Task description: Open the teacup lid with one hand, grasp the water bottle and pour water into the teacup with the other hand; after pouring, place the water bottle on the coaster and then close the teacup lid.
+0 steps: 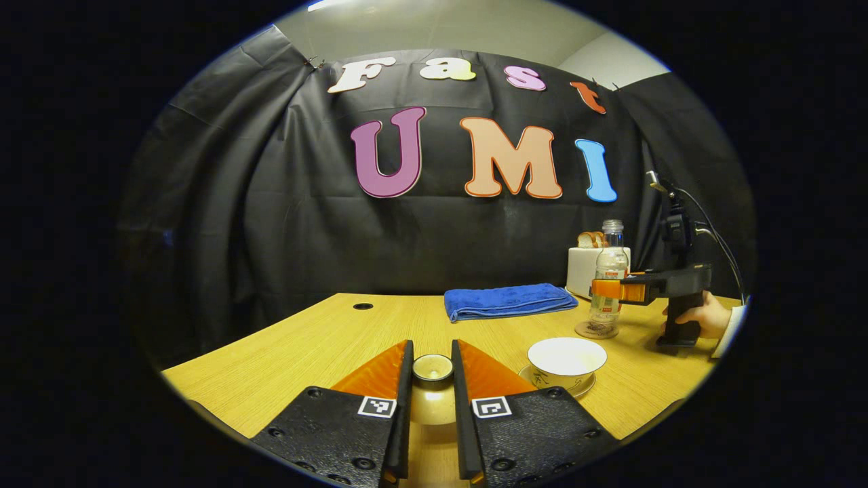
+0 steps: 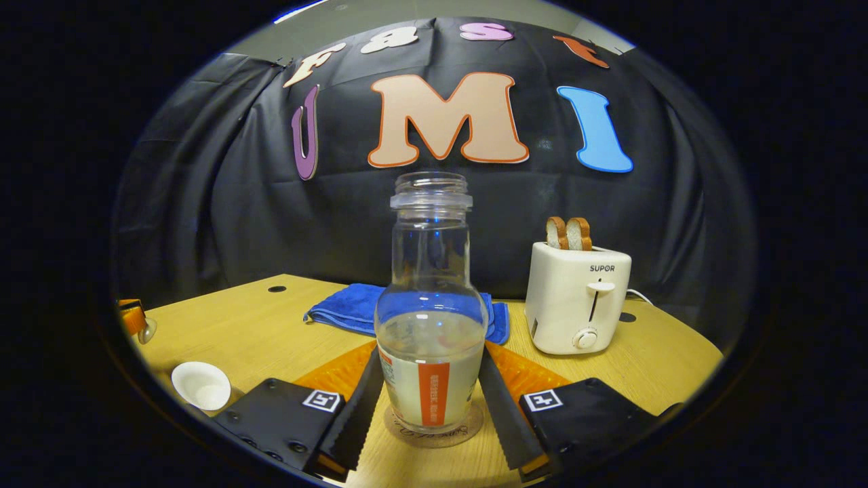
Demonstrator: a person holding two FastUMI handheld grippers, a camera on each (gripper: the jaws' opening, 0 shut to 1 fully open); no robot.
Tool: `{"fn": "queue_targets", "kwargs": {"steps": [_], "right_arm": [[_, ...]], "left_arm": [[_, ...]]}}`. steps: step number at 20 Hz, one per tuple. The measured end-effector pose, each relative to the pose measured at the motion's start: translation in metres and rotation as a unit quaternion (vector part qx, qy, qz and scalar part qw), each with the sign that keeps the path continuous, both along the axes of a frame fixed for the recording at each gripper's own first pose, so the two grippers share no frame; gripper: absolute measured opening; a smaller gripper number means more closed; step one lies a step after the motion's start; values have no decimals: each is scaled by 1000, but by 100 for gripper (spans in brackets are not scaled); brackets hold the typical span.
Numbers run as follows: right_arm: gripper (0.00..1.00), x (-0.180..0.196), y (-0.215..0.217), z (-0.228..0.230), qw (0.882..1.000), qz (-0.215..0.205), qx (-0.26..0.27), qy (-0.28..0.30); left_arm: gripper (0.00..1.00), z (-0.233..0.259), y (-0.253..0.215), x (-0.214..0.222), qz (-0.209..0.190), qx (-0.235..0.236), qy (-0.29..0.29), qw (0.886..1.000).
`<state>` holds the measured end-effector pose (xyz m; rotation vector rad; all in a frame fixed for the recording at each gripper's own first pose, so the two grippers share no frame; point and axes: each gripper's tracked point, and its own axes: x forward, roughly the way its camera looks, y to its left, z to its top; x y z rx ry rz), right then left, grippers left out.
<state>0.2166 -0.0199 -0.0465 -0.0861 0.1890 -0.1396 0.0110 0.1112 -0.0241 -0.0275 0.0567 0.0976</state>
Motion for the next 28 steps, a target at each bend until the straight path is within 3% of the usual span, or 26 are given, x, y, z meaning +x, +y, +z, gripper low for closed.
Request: {"fn": "queue_targets", "kwargs": {"steps": [28], "right_arm": [[83,10,-5,-23,999,-4,16,38]], "left_arm": [[26,-1,-1,0,-2,-1,2,1000]]}}
